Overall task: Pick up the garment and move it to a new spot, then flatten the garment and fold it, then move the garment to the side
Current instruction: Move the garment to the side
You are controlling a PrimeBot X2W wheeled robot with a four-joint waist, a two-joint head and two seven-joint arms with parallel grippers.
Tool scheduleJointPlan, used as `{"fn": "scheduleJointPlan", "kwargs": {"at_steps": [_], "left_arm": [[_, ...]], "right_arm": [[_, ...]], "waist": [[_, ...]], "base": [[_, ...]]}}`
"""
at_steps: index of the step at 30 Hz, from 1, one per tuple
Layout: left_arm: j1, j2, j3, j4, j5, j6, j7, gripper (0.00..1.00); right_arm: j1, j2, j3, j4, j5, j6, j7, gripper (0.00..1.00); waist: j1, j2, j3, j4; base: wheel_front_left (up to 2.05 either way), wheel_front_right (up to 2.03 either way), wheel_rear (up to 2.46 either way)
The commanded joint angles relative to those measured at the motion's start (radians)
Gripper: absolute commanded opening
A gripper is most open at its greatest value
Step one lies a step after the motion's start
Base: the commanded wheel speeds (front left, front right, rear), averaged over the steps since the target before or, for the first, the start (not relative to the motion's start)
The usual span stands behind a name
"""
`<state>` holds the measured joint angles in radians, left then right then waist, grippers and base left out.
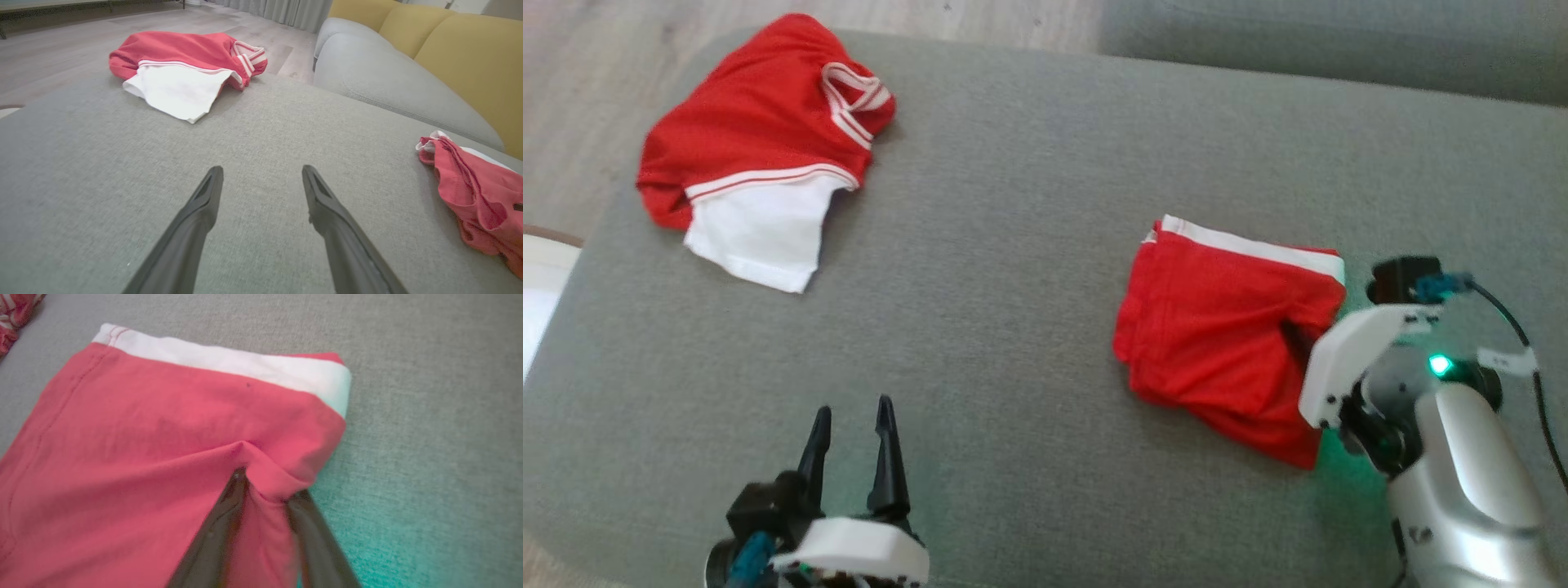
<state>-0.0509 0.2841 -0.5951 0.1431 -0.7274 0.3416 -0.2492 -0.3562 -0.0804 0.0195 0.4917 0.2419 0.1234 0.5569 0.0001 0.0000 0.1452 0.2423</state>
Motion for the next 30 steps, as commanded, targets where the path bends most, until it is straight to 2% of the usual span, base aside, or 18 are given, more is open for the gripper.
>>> {"fn": "scheduleJointPlan", "kwargs": {"at_steps": [1, 7, 12, 16, 21, 26, 30], "left_arm": [[-0.060, 0.004, 0.038, -0.034, 0.017, -0.005, -0.012, 1.00], [-0.109, -0.003, 0.020, -0.058, 0.053, -0.009, -0.011, 1.00], [-0.168, -0.002, 0.005, -0.080, 0.079, -0.009, 0.007, 1.00], [-0.202, 0.022, 0.003, -0.095, 0.098, -0.003, 0.034, 1.00], [-0.229, 0.058, 0.004, -0.120, 0.119, 0.010, 0.067, 1.00], [-0.243, 0.085, -0.001, -0.149, 0.138, 0.023, 0.096, 1.00], [-0.257, 0.096, -0.009, -0.174, 0.150, 0.028, 0.114, 1.00]], "right_arm": [[-0.056, -0.002, 0.037, -0.025, 0.004, 0.007, -0.021, 0.00], [-0.105, -0.048, 0.066, -0.033, -0.015, 0.007, -0.085, 0.00], [-0.139, -0.089, 0.057, -0.058, -0.020, 0.007, -0.132, 0.00], [-0.169, -0.113, 0.035, -0.085, -0.017, 0.007, -0.155, 0.00], [-0.197, -0.116, -0.006, -0.104, -0.004, 0.007, -0.174, 0.00], [-0.208, -0.096, -0.032, -0.115, 0.005, 0.007, -0.196, 0.00], [-0.228, -0.116, -0.065, -0.097, -0.001, 0.007, -0.198, 0.00]], "waist": [[-0.0001, 0.0000, 0.028, -0.031], [-0.0001, 0.0000, 0.081, -0.121], [-0.0001, 0.0000, 0.132, -0.269], [-0.0001, 0.0000, 0.175, -0.393], [-0.0001, 0.0000, 0.222, -0.506], [-0.0001, 0.0000, 0.254, -0.554], [-0.0001, 0.0000, 0.266, -0.531]], "base": [[0.00, 0.00, 0.00], [0.00, 0.00, 0.00], [0.00, 0.00, 0.00], [0.00, 0.00, 0.00], [0.00, 0.00, 0.00], [0.00, 0.00, 0.00], [0.00, 0.00, 0.00]]}}
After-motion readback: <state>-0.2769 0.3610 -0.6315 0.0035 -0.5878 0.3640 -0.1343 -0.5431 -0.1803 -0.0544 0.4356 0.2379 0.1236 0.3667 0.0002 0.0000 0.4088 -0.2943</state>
